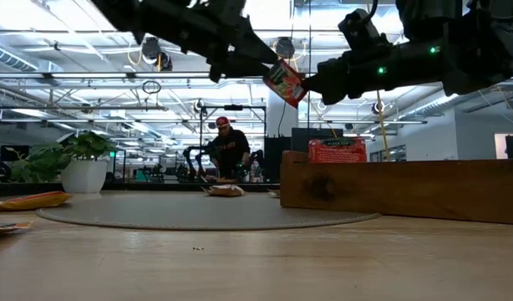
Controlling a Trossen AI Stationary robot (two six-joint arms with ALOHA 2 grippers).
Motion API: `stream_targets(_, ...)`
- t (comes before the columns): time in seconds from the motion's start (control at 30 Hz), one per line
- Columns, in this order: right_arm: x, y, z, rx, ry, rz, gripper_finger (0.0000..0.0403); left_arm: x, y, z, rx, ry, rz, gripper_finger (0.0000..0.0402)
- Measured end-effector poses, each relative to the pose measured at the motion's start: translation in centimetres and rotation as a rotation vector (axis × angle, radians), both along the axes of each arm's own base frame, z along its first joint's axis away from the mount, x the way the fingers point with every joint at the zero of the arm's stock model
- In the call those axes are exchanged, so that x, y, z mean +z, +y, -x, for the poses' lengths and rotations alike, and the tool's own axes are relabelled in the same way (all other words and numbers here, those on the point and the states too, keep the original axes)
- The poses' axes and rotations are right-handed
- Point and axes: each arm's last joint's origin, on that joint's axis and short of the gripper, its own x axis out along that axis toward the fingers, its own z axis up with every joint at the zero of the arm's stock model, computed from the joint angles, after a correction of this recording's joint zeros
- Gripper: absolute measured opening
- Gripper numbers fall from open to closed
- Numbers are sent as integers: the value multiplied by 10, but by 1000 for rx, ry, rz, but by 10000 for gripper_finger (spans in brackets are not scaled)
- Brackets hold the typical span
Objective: Pick & Place Tea
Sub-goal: Put the red tea bag into the left section of the wooden organizer
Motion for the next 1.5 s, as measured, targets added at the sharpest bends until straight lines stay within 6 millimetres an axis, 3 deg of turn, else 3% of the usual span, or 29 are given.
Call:
stream_targets(0.3,0,2,0,10,1,2,0,3,2,-4,19,-29,51,214)
stream_targets(0.6,3,8,1,30,-12,31,0,2,16,-3,77,-34,126,210)
stream_targets(0.77,4,9,1,34,-14,31,0,1,21,-2,84,-21,140,154)
stream_targets(0.97,4,9,1,48,-19,31,0,0,23,-1,-9,-6,162,17)
stream_targets(1.23,4,10,1,43,-59,-26,0,7,21,6,-44,37,15,3)
stream_targets(1.5,13,4,15,-226,-1,4,0,42,6,20,-30,309,-224,2)
